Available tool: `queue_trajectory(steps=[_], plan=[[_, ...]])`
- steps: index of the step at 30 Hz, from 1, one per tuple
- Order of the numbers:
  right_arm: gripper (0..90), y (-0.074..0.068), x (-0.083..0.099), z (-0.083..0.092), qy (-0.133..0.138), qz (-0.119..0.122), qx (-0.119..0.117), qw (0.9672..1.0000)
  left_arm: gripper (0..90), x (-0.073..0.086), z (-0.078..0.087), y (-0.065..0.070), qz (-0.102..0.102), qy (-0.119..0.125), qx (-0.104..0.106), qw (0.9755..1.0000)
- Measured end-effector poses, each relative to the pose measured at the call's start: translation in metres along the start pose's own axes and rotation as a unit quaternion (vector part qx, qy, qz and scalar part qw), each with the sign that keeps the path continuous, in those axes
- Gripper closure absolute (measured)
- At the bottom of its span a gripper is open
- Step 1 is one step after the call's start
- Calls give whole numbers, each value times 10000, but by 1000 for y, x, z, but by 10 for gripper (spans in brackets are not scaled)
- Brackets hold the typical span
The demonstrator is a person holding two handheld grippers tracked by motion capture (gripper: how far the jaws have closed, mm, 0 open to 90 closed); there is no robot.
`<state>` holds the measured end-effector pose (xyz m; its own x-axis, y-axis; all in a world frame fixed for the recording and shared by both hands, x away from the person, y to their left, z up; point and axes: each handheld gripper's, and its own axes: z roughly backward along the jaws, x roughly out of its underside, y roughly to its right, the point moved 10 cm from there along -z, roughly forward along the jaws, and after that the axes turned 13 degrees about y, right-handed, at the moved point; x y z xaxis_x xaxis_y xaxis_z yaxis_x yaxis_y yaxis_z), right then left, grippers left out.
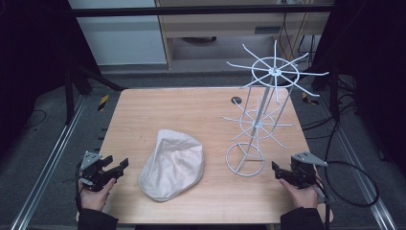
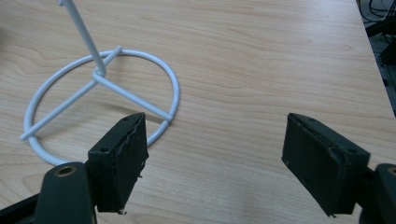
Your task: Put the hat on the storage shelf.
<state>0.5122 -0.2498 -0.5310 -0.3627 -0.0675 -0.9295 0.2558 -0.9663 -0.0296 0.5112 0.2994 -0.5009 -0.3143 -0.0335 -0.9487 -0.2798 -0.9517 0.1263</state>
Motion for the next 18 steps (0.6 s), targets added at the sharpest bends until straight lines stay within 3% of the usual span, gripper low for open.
queue_trajectory(steps=[10, 18], plan=[[219, 0, -3, 3, 43, -5, 79, 10000, 363, -17, 6, 32, -176, 134, 437, 9988], [211, 0, -3, 2, 49, -29, 61, 10000, 369, -24, 5, 51, -389, 124, 593, 9974]])
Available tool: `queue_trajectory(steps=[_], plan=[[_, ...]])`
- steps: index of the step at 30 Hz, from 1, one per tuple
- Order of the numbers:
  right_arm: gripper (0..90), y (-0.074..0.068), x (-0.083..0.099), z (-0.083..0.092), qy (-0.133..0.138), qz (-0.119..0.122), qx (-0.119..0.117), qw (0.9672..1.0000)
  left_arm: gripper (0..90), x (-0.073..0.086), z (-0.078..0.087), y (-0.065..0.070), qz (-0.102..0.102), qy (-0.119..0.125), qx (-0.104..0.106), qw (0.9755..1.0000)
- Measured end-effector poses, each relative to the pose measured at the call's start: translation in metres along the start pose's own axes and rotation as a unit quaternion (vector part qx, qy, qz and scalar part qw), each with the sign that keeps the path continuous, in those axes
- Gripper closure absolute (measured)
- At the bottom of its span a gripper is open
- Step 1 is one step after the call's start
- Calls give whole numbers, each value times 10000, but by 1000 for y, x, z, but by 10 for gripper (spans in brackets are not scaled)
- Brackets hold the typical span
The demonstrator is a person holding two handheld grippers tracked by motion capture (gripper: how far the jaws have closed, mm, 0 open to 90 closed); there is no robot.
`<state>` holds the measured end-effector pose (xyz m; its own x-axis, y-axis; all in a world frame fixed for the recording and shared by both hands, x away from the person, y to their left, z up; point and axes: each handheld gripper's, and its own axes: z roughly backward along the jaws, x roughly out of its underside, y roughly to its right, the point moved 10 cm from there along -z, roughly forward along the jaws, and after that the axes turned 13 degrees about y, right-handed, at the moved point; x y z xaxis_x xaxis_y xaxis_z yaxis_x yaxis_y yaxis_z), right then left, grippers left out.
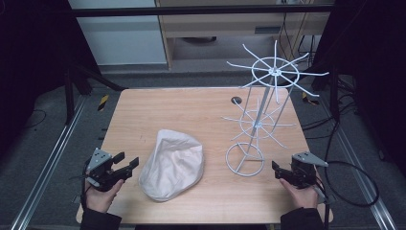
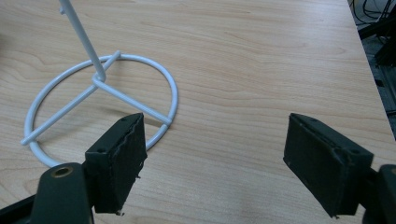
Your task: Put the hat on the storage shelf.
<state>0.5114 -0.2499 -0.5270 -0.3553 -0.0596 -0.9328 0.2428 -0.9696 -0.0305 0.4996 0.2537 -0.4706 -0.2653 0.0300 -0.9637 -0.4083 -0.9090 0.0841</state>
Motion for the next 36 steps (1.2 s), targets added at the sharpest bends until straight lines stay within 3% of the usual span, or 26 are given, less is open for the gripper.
queue_trajectory(steps=[9, 15, 36], plan=[[218, -3, 0, 1, -7, 77, -29, 10000, 369, -7, -3, 23, -297, -42, 183, 9994], [226, -3, 1, 2, -8, 136, -33, 9999, 372, -4, -9, 33, -421, -214, 251, 9986], [243, -5, 4, -1, -81, 151, -85, 9998, 395, 7, -29, 42, -587, -577, 377, 9959]])
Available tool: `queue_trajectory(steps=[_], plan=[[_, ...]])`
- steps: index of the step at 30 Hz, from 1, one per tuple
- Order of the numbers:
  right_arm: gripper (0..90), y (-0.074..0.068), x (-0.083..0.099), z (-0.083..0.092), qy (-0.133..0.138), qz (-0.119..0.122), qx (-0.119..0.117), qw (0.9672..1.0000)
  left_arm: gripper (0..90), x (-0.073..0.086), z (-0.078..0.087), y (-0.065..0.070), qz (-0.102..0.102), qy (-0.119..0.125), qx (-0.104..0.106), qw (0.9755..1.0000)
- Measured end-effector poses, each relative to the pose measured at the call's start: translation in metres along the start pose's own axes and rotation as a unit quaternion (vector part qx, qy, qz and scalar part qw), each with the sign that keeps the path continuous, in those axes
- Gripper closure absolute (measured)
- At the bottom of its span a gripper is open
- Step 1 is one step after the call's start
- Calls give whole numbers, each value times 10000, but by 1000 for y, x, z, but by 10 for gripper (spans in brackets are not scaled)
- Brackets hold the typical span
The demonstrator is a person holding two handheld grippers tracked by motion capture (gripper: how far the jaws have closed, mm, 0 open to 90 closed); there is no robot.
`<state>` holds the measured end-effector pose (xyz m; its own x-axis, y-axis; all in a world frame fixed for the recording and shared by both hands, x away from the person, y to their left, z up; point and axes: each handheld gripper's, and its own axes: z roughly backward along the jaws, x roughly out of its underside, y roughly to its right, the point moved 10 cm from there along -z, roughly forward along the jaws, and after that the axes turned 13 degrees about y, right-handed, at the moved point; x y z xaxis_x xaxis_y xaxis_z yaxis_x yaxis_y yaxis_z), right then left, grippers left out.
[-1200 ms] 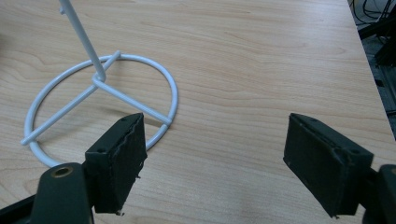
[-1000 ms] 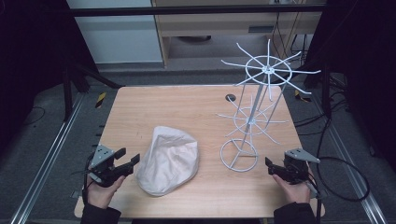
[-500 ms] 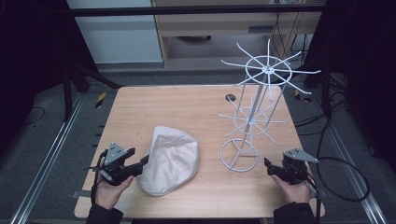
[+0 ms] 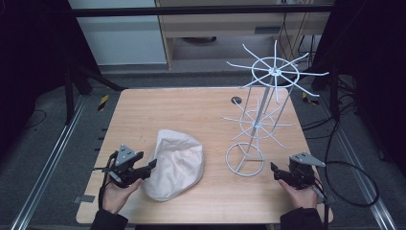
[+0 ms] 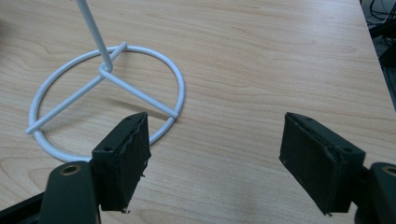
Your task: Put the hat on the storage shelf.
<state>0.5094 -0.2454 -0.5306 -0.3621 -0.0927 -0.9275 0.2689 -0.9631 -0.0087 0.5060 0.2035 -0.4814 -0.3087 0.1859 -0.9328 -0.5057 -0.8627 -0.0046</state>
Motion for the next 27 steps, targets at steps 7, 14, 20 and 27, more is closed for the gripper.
queue_trajectory(steps=[7, 14, 20, 27], plan=[[251, 1, 1, 0, -23, -14, 10, 10000, 418, 7, -9, 5, -41, -185, 51, 9998], [255, 0, 2, -1, -36, -32, -10, 10000, 434, 11, -17, 11, -165, -319, 31, 9993], [258, 0, 3, -1, -58, -9, -20, 10000, 445, 7, -25, 10, -213, -355, 5, 9991], [260, 0, 3, -1, -75, -34, -30, 10000, 457, 6, -41, 5, -289, -487, -43, 9984]])
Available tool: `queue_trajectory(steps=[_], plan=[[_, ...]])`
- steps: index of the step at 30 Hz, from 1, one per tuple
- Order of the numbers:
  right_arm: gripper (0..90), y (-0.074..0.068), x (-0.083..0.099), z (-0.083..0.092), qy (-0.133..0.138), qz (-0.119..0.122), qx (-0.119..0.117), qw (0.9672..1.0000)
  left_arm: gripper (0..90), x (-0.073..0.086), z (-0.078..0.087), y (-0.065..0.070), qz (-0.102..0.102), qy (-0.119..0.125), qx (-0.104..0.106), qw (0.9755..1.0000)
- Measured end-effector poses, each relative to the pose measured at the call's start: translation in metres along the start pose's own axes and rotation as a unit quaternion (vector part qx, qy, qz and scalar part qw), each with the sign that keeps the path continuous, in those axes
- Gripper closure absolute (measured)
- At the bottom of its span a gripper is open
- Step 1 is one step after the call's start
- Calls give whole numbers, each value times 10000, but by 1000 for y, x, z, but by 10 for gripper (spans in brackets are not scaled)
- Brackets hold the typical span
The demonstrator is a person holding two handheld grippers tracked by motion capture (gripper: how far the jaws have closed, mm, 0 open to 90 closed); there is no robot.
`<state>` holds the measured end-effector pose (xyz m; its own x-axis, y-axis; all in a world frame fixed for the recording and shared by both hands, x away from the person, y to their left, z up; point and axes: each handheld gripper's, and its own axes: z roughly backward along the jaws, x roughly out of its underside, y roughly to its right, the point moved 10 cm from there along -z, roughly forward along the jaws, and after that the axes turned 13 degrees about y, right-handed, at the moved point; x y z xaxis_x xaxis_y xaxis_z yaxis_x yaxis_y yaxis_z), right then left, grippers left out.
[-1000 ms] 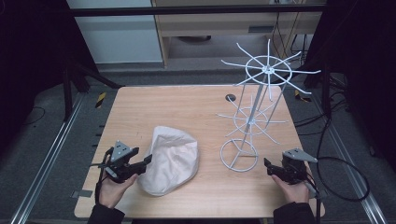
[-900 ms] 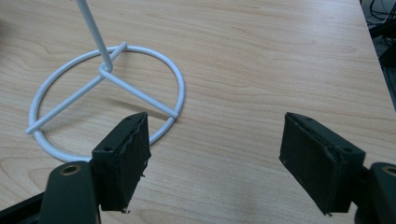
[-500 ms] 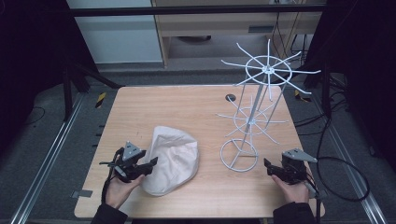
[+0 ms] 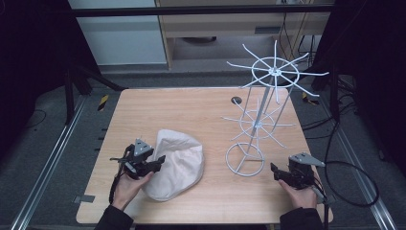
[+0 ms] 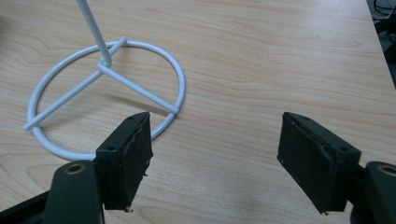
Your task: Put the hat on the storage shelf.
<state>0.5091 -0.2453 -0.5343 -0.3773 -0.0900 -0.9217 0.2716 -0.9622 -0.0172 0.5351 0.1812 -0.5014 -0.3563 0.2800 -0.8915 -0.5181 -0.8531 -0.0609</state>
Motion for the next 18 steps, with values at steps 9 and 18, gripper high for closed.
queue_trajectory(steps=[9, 18], plan=[[269, 0, 1, -1, -17, 11, 3, 10000, 553, 3, -8, 0, 28, -173, 36, 9998], [272, 0, 2, -1, -41, 16, -3, 10000, 784, 5, -6, 1, 176, -287, 126, 9994]])
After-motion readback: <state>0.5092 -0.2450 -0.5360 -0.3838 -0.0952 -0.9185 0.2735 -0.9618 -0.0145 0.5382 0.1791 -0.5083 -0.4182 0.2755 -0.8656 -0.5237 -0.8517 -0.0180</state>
